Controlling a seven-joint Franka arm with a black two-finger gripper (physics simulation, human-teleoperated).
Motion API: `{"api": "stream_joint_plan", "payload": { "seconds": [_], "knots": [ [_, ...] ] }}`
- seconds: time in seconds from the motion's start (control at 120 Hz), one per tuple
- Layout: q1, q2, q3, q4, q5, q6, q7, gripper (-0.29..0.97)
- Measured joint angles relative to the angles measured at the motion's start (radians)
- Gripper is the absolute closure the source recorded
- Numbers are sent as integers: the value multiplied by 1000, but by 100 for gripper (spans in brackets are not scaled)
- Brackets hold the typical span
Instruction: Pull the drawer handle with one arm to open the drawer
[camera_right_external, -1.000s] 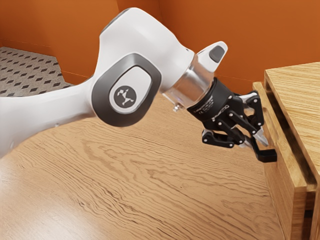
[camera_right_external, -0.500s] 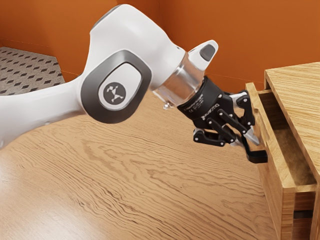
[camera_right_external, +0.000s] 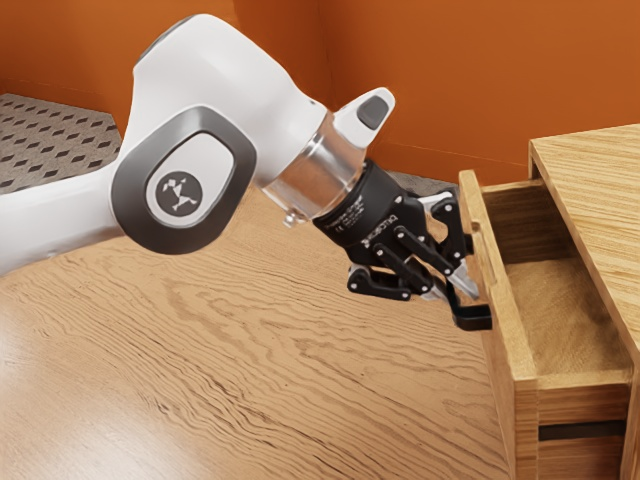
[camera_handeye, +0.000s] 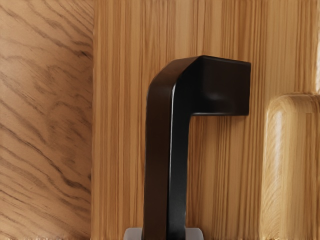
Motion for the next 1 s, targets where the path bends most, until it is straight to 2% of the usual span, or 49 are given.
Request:
{"api": "stream_joint_plan", "payload": {
  "seconds": [0.242, 0.4, 0.692, 1.0],
  "knots": [
    [171, -68, -159, -72, 27, -1, -6, 73],
    [205, -100, -186, -100, 41, -2, -12, 73],
    [384, -182, -323, -194, 57, -2, -20, 73],
    [490, -235, -388, -252, 62, -3, -25, 74]
  ]
}}
